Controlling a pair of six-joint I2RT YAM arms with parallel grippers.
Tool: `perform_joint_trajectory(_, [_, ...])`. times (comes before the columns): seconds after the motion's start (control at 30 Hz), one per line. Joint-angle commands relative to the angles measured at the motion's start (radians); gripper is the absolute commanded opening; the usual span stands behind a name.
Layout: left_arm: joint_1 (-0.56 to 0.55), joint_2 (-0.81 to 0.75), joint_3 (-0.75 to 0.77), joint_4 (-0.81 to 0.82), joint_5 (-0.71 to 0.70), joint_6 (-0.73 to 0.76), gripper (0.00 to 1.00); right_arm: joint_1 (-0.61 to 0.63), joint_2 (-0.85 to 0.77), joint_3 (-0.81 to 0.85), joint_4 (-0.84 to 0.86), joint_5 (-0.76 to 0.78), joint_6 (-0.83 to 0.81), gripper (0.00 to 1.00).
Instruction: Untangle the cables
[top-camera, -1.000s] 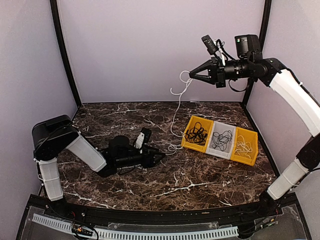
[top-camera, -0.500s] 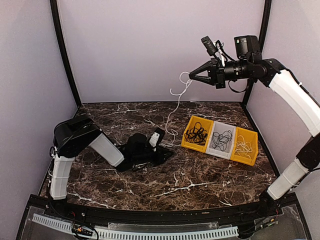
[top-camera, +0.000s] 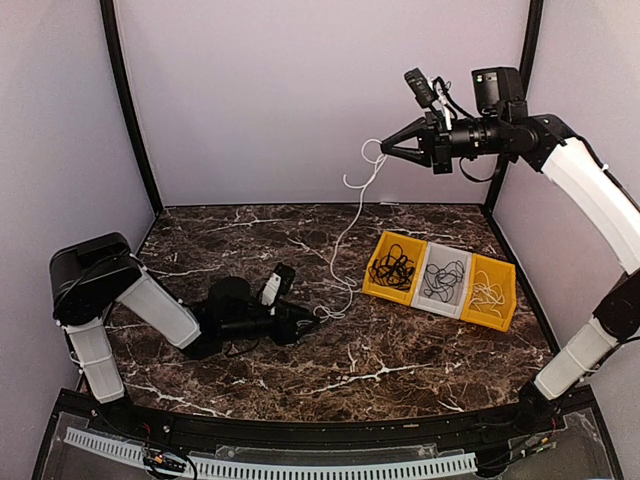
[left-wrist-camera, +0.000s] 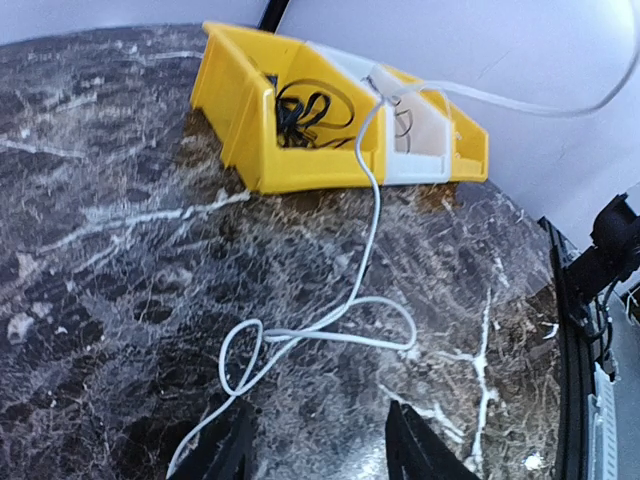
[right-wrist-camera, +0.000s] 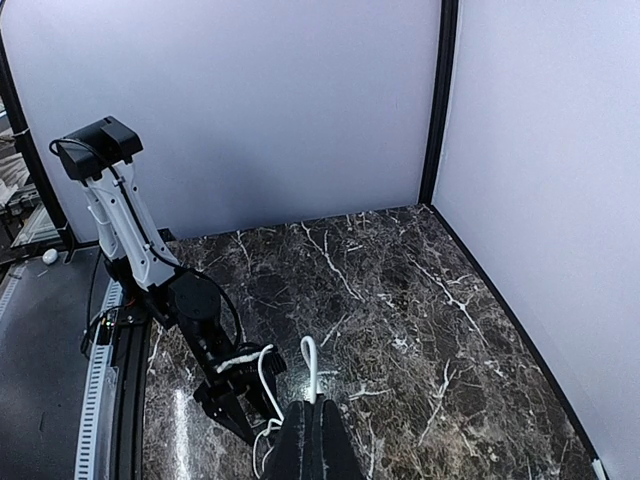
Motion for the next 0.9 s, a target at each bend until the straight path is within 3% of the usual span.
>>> perform_joint_trajectory(0.0, [-0.004, -0.107, -0.055, 0.025, -0.033, 0.038, 0.49, 0.000, -0.012, -0.014, 0.031, -0.003, -0.005, 0.00])
perform_joint_trajectory(0.03, [-0.004, -0.108, -0.034, -0.071, -0.073, 0.045, 0.49, -0.001, -0.010, -0.014, 0.031, -0.008, -0.004, 0.00])
perform_joint_trajectory(0.13, [-0.003, -0.108, -0.029, -0.147, -0.147, 0.026, 0.52, -0.001, -0.007, -0.017, 0.030, -0.016, -0.002, 0.00])
perform_joint_trajectory(0.47, [-0.003, 0.042, 0.175, -0.360, -0.148, 0.053, 0.55, 0.000, -0.004, -0.030, 0.030, -0.012, -0.002, 0.00])
perform_joint_trajectory(0.87, [-0.003, 0.210, 0.329, -0.332, -0.048, 0.039, 0.51, -0.001, 0.003, -0.027, 0.036, -0.019, 0.001, 0.00])
